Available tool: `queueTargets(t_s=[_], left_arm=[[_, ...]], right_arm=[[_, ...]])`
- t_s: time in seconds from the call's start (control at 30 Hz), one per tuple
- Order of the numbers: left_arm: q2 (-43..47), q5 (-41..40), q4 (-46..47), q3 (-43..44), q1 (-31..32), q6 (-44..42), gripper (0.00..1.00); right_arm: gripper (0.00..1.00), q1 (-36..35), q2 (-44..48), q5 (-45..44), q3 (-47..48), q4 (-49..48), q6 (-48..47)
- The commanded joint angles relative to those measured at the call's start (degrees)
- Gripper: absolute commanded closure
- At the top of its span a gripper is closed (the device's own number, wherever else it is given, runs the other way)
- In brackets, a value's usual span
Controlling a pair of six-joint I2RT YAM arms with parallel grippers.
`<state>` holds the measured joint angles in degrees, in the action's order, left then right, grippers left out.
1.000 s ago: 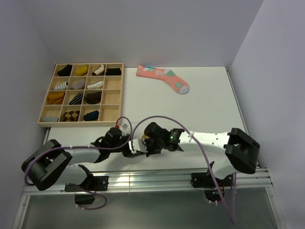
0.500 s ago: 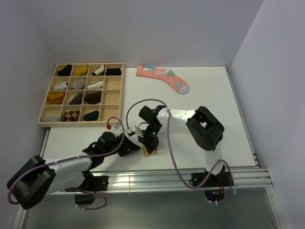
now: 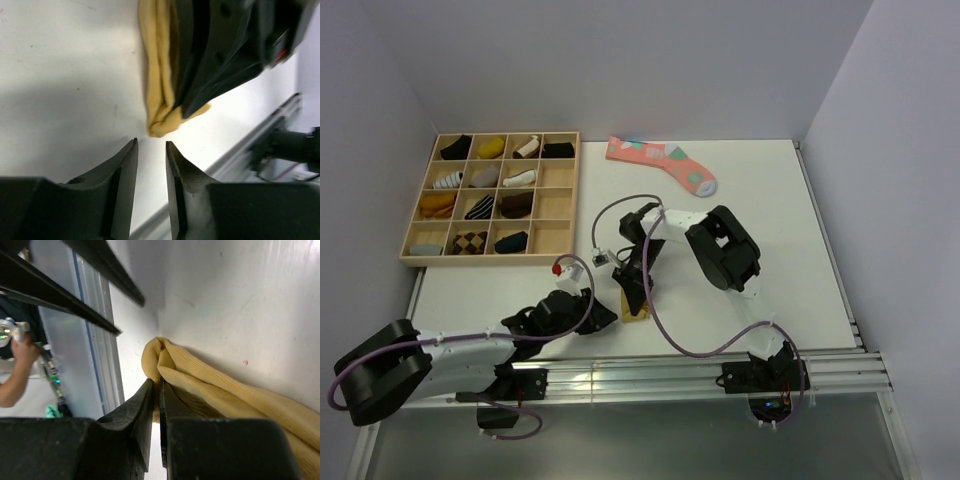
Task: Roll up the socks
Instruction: Roll the sock at the center of the board.
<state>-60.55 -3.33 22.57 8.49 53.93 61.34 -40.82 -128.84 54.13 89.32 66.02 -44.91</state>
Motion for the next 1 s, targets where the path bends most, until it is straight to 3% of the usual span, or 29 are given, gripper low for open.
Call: queueTargets(t_s=[0.0, 0.13, 0.23, 0.5, 0.87, 0.97], left_arm=[[-4.6, -5.8, 5.6, 2.2, 3.4, -6.1, 0.66], [-10.0, -7.5, 5.5, 5.4, 4.8, -9.0, 0.61], [-12.5, -5.7, 10.7, 4.6, 4.9, -9.3, 0.57], [-14.9, -4.9, 15.0, 4.2, 5.9, -9.1, 0.52], [-20.2, -3.6, 11.5, 8.2, 6.0, -9.2, 0.56], [-21.0, -4.2, 9.7, 9.2, 6.0, -8.5, 0.62]], right_arm=[[0.87, 0.9, -1.5, 2.8, 2.3, 5.0, -1.6], [0.87, 1.8, -3.3, 4.9, 4.0, 9.6, -4.4], [0.86, 2.4, -4.5, 5.7, 5.8, 12.5, -5.8], [0.86, 2.8, -5.3, 4.9, 5.3, 10.4, -3.3], [0.86, 2.8, -5.1, 4.1, 5.0, 9.8, -1.8], [0.86, 2.8, -4.7, 3.4, 4.3, 8.4, -0.7]])
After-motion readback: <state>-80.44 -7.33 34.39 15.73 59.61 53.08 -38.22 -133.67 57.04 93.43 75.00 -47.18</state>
